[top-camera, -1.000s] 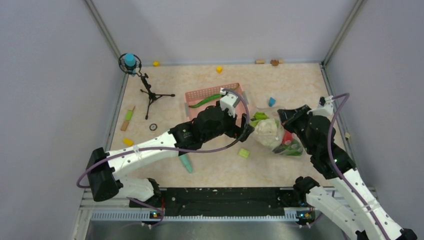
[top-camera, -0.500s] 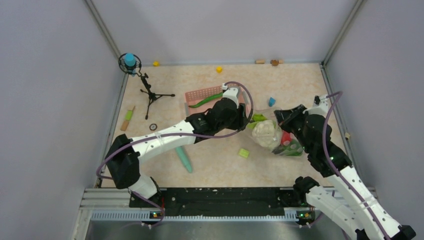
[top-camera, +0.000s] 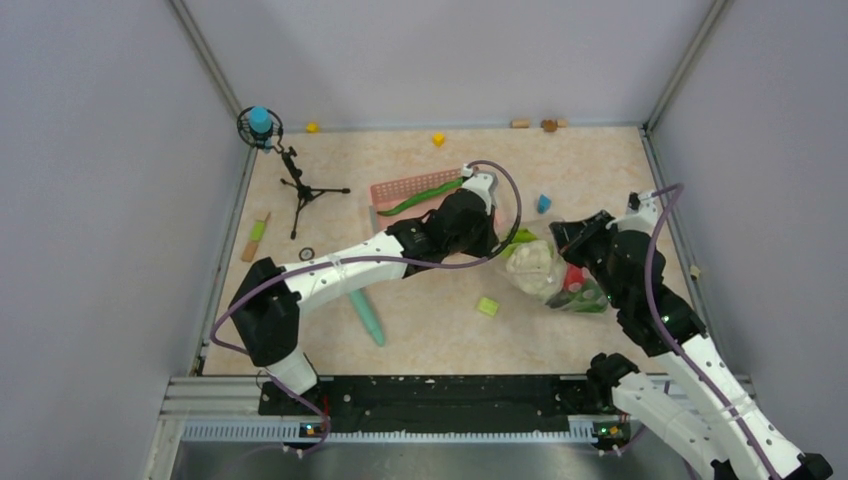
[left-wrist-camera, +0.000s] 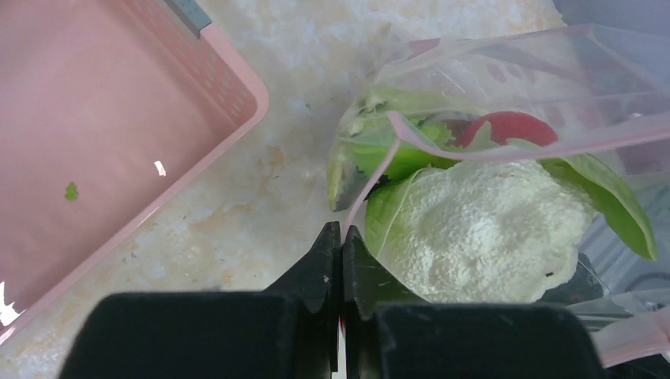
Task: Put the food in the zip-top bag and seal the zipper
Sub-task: Adjust the zipper food storage bag at the center of the board.
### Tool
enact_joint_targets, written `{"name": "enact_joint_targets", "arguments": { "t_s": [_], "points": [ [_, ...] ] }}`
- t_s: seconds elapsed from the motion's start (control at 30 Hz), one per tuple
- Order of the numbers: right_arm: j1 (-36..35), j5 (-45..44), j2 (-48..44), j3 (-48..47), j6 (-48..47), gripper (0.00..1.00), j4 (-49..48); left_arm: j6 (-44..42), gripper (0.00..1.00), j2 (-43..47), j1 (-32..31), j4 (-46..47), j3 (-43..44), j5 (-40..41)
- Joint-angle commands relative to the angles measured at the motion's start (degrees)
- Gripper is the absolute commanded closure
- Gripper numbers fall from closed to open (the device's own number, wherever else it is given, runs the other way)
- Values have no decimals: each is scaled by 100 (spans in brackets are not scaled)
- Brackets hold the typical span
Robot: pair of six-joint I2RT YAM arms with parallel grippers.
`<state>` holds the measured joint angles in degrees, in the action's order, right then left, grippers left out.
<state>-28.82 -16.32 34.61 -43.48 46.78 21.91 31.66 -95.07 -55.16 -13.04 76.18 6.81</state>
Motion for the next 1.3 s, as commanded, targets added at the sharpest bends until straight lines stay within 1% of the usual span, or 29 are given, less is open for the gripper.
{"name": "enact_joint_targets", "arguments": {
  "t_s": [0.0,0.07,0.1,0.2,0.27,0.3,0.37,0.43,0.53,0.7,0.87,1.03,1.13,1.27],
  "points": [
    [-5,-187,-71,-570,-854,100,123,-587,100,165,31,240,541,-317],
    [-1,-493,16,-895,-1207,100,589,-824,100,213,32,189,847,-377],
    [-5,-611,71,-1039,-1329,100,825,-941,100,193,31,124,1132,-439],
    [-7,-676,266,-1402,-1613,100,1385,-1236,100,34,34,-92,1826,-639],
    [3,-666,355,-1553,-1689,97,1664,-1360,100,-148,32,-262,2284,-652],
    [-1,-677,384,-1611,-1704,96,1768,-1423,100,-238,36,-361,2506,-790],
    [-3,-718,408,-1765,-1774,92,1959,-1523,100,-393,38,-484,2891,-853],
    [-5,-821,435,-1957,-1835,88,2226,-1648,100,-546,31,-577,3212,-934],
    [-2,-1058,459,-2140,-1913,85,2447,-1801,100,-802,31,-732,3623,-1236],
    [0,-1128,492,-2070,-1950,77,2489,-1905,100,-1109,31,-803,3832,-1576],
    [-1,-1123,684,-2050,-2090,63,2309,-1979,100,-1164,31,-840,3834,-1680],
    [-8,-1074,899,-2213,-2385,61,1823,-2140,100,-1124,36,-891,3825,-2045],
    [-6,-910,1025,-2367,-2515,60,1768,-2278,100,-1122,32,-935,3825,-2231],
    [-5,-881,1138,-2331,-2598,61,1671,-2452,100,-1128,26,-1025,3858,-2560]
  ]
}}
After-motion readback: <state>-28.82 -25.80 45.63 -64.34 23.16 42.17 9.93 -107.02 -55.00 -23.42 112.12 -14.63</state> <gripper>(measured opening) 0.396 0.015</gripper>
